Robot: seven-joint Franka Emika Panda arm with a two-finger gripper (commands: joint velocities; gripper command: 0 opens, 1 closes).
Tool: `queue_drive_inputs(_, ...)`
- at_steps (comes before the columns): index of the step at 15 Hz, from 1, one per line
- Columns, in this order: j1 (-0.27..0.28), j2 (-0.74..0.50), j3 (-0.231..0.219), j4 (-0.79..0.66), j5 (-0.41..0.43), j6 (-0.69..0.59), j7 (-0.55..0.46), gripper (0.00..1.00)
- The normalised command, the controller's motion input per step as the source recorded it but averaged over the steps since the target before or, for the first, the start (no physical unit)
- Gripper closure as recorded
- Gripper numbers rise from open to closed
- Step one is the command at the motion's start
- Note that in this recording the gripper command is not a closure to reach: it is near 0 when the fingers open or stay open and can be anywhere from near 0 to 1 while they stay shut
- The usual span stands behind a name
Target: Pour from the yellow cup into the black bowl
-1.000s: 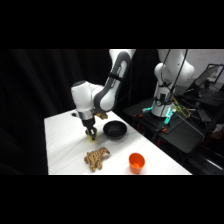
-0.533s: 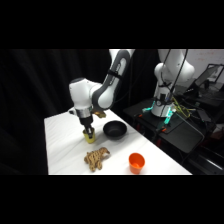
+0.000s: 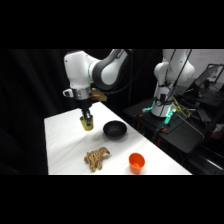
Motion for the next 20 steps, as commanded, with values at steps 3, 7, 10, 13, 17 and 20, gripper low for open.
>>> queue_drive_inputs(3, 0.079, -0.62, 0.027, -0.55, -0.044, -0.06, 0.06, 0.18)
queue_drive_inputs(7, 0.005, -0.5, 0.085, -0.59, 0.352, 0.11, -0.26, 0.18)
queue_drive_inputs(10, -0.058, -0.26, 0.053, -0.39, 0.793, 0.06, -0.82, 0.18)
queue_drive_inputs(13, -0.146, 0.02, -0.034, -0.07, 0.764, -0.23, -0.95, 0.18)
queue_drive_inputs(17, -0.265, 0.27, -0.119, 0.18, 0.475, -0.47, -0.74, 0.18)
queue_drive_inputs(20, -0.327, 0.49, -0.115, 0.45, 0.38, -0.67, -0.65, 0.18)
